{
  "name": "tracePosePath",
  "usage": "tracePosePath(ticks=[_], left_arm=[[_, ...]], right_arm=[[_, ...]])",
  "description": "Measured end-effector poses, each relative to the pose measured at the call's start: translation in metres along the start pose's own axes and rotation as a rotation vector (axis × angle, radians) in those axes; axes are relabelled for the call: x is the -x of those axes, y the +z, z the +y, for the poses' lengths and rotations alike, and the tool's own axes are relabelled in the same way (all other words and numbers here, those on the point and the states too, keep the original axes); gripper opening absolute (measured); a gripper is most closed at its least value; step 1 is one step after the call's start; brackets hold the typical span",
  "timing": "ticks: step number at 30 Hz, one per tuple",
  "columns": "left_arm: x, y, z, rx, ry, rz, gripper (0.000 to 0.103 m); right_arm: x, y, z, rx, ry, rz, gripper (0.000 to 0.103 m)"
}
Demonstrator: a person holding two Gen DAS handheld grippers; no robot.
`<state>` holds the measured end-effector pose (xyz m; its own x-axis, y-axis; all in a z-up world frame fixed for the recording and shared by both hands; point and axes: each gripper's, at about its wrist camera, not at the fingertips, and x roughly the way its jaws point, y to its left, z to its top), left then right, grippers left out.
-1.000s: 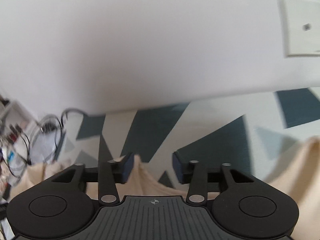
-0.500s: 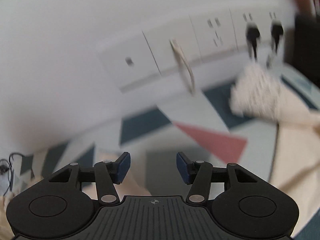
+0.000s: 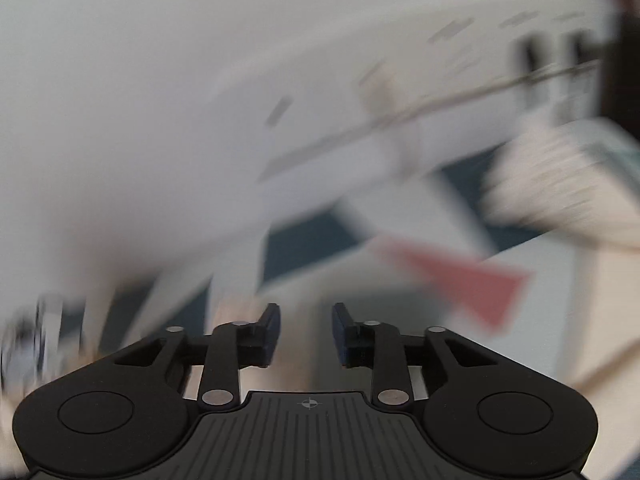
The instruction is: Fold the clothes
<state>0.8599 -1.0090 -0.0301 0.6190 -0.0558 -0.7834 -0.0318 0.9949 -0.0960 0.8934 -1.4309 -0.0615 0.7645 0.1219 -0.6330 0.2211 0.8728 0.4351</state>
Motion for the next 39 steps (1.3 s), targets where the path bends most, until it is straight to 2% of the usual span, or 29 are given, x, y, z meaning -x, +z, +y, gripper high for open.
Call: tracePosePath(ticks=[2,5,7,9,11,13,14,15,17,18,21,24,26,28,30,31,32,34,36,39], left_arm=[[0.002,0.002,-0.010,-0.050,-0.035,0.000,0.073],[-0.009,-0.004,-0.023,-0.079,-0.067,0.050,0.073],[-0.018,-0.012,-0.029,-0.095,-0.068,0.082,0.073],[-0.017,-0.022,-0.039,-0.158,-0.043,0.061,0.076],[-0.018,-0.028,-0.045,-0.222,-0.026,0.050,0.076],[-0.019,-0.027,-0.042,-0.217,-0.032,0.057,0.078],[-0.020,-0.026,-0.040,-0.208,-0.035,0.062,0.078],[-0.021,-0.025,-0.039,-0.206,-0.035,0.065,0.079],[-0.024,-0.024,-0.041,-0.220,-0.029,0.068,0.082],[-0.026,-0.024,-0.041,-0.225,-0.027,0.070,0.083],[-0.028,-0.021,-0.039,-0.223,-0.032,0.072,0.083],[-0.029,-0.022,-0.038,-0.224,-0.035,0.061,0.084],[-0.029,-0.023,-0.038,-0.224,-0.035,0.054,0.084],[-0.029,-0.023,-0.038,-0.226,-0.036,0.052,0.085],[-0.029,-0.022,-0.037,-0.229,-0.039,0.054,0.085],[-0.029,-0.021,-0.036,-0.230,-0.041,0.055,0.086],[-0.029,-0.021,-0.036,-0.231,-0.042,0.054,0.086],[-0.030,-0.021,-0.035,-0.232,-0.043,0.052,0.087],[-0.030,-0.021,-0.034,-0.234,-0.045,0.052,0.088],[-0.031,-0.021,-0.034,-0.236,-0.046,0.052,0.090]], right_arm=[[0.035,0.003,-0.027,-0.050,-0.076,-0.085,0.042],[0.080,-0.011,-0.065,-0.157,-0.250,-0.095,0.046],[0.101,-0.031,-0.089,-0.271,-0.307,-0.099,0.052],[0.102,-0.047,-0.102,-0.333,-0.350,-0.100,0.060],[0.089,-0.055,-0.110,-0.358,-0.370,-0.066,0.061],[0.071,-0.060,-0.113,-0.360,-0.372,-0.024,0.065],[0.065,-0.058,-0.108,-0.325,-0.357,-0.036,0.060],[0.060,-0.056,-0.103,-0.291,-0.342,-0.049,0.038],[0.055,-0.051,-0.097,-0.251,-0.324,-0.071,0.007],[0.056,-0.047,-0.095,-0.249,-0.320,-0.091,0.006],[0.102,-0.045,-0.096,-0.290,-0.335,-0.304,0.006],[0.154,-0.073,-0.096,-0.295,-0.392,-0.426,0.005],[0.163,-0.101,-0.099,-0.266,-0.468,-0.340,0.006],[0.155,-0.126,-0.107,-0.254,-0.519,-0.159,0.007],[0.156,-0.143,-0.112,-0.304,-0.552,-0.077,0.018],[0.160,-0.145,-0.108,-0.314,-0.567,-0.101,0.022],[0.163,-0.142,-0.101,-0.296,-0.592,-0.119,0.030],[0.165,-0.128,-0.088,-0.239,-0.621,-0.177,0.036],[0.161,-0.107,-0.083,-0.181,-0.602,-0.230,0.056],[0.127,-0.074,-0.093,-0.143,-0.608,-0.178,0.066]])
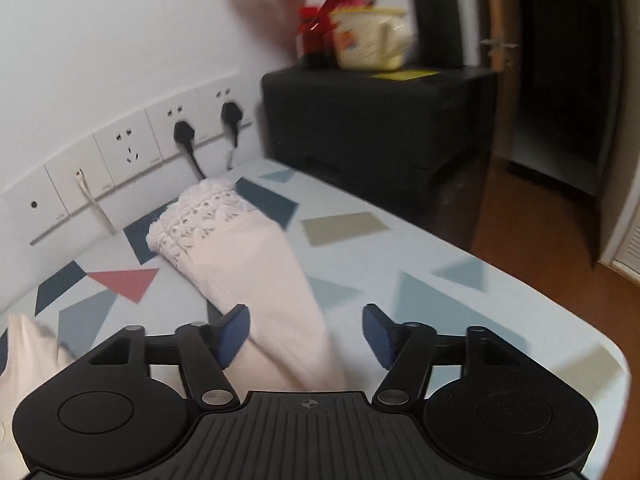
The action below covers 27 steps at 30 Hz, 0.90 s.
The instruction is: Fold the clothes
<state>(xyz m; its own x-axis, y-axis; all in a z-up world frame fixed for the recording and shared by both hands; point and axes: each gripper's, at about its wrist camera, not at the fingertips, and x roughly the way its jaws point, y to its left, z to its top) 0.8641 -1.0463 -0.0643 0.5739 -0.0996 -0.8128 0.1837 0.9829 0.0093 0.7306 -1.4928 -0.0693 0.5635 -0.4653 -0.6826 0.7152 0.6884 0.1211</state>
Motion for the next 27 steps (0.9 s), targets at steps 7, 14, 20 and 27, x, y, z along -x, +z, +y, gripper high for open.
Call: tracePosePath(ticks=[7,14,20,27], left_arm=[[-0.003,0.002,-0.002,0.008,0.010,0.006,0.094],[-0.004,0.003,-0.002,0.014,0.016,0.011,0.095],[-0.003,0.004,-0.003,0.023,0.021,0.018,0.095],[-0.002,0.000,-0.005,0.029,0.029,0.002,0.095]], right_arm=[[-0.094,0.021,0.035,0.150,-0.054,0.145,0.085],[-0.093,0.050,0.070,0.096,0.150,0.110,0.015],[0.036,0.116,0.051,-0.147,0.502,-0.417,0.014],[0.111,0.084,-0.031,-0.170,0.406,-0.629,0.015]])
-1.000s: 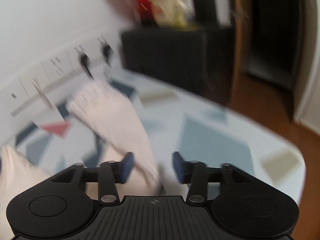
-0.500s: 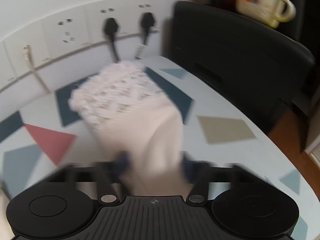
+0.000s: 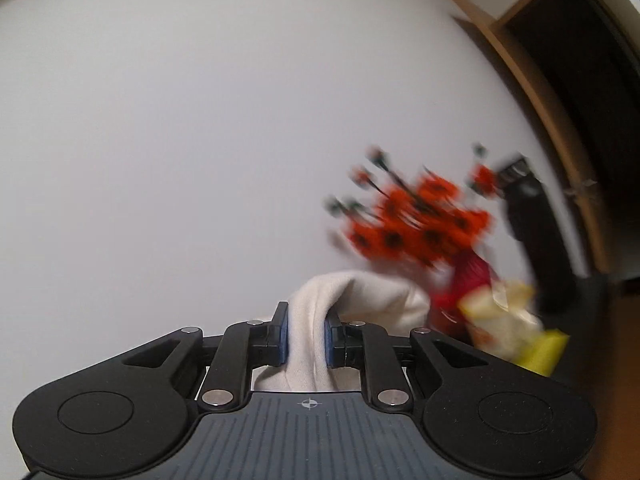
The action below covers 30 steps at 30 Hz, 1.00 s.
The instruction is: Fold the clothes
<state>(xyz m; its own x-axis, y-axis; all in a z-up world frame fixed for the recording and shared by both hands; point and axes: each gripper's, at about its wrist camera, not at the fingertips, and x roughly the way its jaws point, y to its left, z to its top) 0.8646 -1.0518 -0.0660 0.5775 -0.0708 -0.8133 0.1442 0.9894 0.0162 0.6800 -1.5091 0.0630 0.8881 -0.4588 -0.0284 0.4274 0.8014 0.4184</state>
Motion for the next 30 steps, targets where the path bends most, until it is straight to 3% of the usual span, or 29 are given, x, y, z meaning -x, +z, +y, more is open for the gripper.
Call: tracePosePath(ticks=[6,8,11,12,15,18,19,20,21,23,25,28,29,30], left_arm=[[0.000,0.000,0.002,-0.011,-0.006,0.000,0.095],[0.000,0.000,0.002,-0.013,-0.007,-0.005,0.095],[-0.001,-0.002,0.002,-0.014,-0.008,-0.013,0.096],[-0.001,-0.002,0.002,-0.013,-0.008,-0.014,0.096],[-0.001,-0.002,0.003,-0.013,-0.010,-0.018,0.096],[-0.001,-0.002,0.003,-0.014,-0.011,-0.022,0.097],[-0.001,-0.002,0.004,-0.015,-0.011,-0.023,0.097],[-0.001,-0.002,0.004,-0.017,-0.012,-0.023,0.097],[-0.001,-0.001,0.004,-0.019,-0.014,-0.022,0.098],[-0.002,0.000,0.005,-0.024,-0.018,-0.020,0.099],[-0.003,0.000,0.006,-0.031,-0.023,-0.019,0.100],[-0.003,-0.002,0.008,-0.036,-0.028,-0.028,0.101],[-0.003,-0.003,0.007,-0.034,-0.026,-0.032,0.101],[-0.003,-0.003,0.007,-0.031,-0.025,-0.035,0.102]], right_arm=[[0.008,-0.115,-0.063,0.040,-0.334,0.593,0.018],[0.017,-0.141,-0.073,0.055,-0.437,0.723,0.025],[0.038,-0.149,-0.074,0.040,-0.601,0.720,0.056],[0.042,-0.143,-0.068,0.038,-0.605,0.678,0.056],[0.037,-0.121,-0.038,0.085,-0.518,0.535,0.055],[0.014,-0.109,-0.003,0.124,-0.309,0.456,0.057],[0.002,-0.113,0.007,0.113,-0.210,0.486,0.057],[-0.016,-0.122,0.014,0.091,-0.109,0.562,0.055],[-0.034,-0.136,0.021,0.064,-0.015,0.677,0.048],[-0.065,-0.169,0.037,0.052,0.062,0.881,0.038],[-0.084,-0.200,0.052,0.127,0.057,1.014,0.037],[-0.094,-0.225,0.059,0.115,0.056,1.098,0.038],[-0.099,-0.227,0.058,0.113,0.063,1.109,0.030],[-0.100,-0.229,0.061,0.149,0.068,1.104,0.016]])
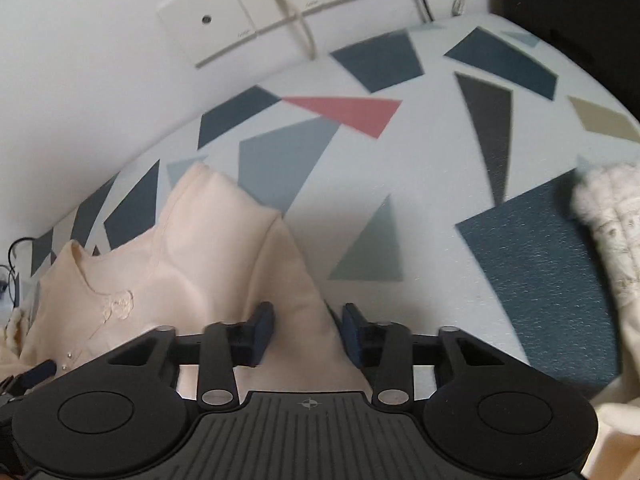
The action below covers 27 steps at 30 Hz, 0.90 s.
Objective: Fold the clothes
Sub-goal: 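Release the lace cuff with the right gripper and withdraw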
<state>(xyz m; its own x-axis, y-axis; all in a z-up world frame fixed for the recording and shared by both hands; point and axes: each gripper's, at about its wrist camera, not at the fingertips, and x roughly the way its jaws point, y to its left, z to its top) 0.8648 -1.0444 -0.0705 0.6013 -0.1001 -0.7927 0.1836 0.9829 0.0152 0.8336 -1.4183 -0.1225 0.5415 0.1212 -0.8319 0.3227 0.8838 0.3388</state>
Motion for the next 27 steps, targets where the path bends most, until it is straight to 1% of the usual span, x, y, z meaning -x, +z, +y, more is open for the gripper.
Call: tracePosePath(ticks=[1,3,4,6,7,9,10,11,13,14,15,16,17,18,19,22,23,25,27], left_arm=[[0.000,0.000,0.000,0.004,0.002,-0.002,0.103],[-0.001,0.000,-0.001,0.009,0.006,-0.002,0.103],[-0.001,0.000,-0.001,0.012,0.009,-0.001,0.103],[-0.002,0.001,-0.002,0.015,0.012,0.000,0.103],[-0.002,0.001,-0.002,0.016,0.013,0.000,0.103],[-0.003,0.001,-0.003,0.015,0.013,-0.002,0.103],[-0.003,0.001,-0.004,0.016,0.014,-0.002,0.103],[-0.003,0.001,-0.004,0.017,0.014,-0.003,0.103],[-0.003,0.001,-0.003,0.016,0.012,-0.004,0.103],[-0.003,0.000,-0.003,0.016,0.011,-0.005,0.103],[-0.003,0.001,-0.002,0.016,0.009,-0.005,0.103],[-0.003,0.001,-0.001,0.017,0.008,-0.003,0.103],[-0.003,0.001,-0.001,0.018,0.007,-0.001,0.103],[-0.003,0.001,-0.001,0.018,0.007,-0.001,0.103],[-0.002,0.001,-0.001,0.018,0.008,-0.003,0.103],[-0.002,0.000,-0.002,0.018,0.010,-0.007,0.103],[-0.002,0.000,-0.002,0.018,0.010,-0.007,0.103],[-0.003,0.001,-0.001,0.016,0.008,-0.007,0.103],[-0.004,0.002,-0.001,0.013,0.006,-0.008,0.103]], right_arm=[[-0.002,0.001,0.003,0.031,-0.014,-0.003,0.010],[-0.003,0.000,0.007,0.079,-0.035,-0.019,0.005],[-0.001,-0.001,0.009,0.099,-0.051,-0.039,0.004],[0.004,0.006,0.011,0.153,-0.132,-0.135,0.003],[0.007,0.012,0.012,0.189,-0.174,-0.197,0.002],[0.011,0.030,0.016,0.244,-0.235,-0.284,0.002],[0.005,0.037,0.018,0.271,-0.248,-0.289,0.002],[-0.004,0.042,0.019,0.288,-0.255,-0.265,0.002],[-0.027,0.048,0.016,0.296,-0.270,-0.185,0.003],[-0.034,0.049,0.014,0.294,-0.276,-0.171,0.005],[-0.035,0.048,0.014,0.297,-0.293,-0.185,0.018],[-0.033,0.048,0.017,0.300,-0.311,-0.207,0.028],[-0.029,0.047,0.021,0.299,-0.311,-0.238,0.042],[-0.022,0.045,0.026,0.300,-0.293,-0.280,0.042],[-0.017,0.044,0.032,0.313,-0.256,-0.307,0.042],[-0.019,0.043,0.052,0.386,-0.140,-0.286,0.041],[-0.025,0.043,0.058,0.409,-0.116,-0.258,0.041],[-0.041,0.044,0.069,0.434,-0.096,-0.207,0.041],[-0.059,0.047,0.076,0.433,-0.120,-0.182,0.042]])
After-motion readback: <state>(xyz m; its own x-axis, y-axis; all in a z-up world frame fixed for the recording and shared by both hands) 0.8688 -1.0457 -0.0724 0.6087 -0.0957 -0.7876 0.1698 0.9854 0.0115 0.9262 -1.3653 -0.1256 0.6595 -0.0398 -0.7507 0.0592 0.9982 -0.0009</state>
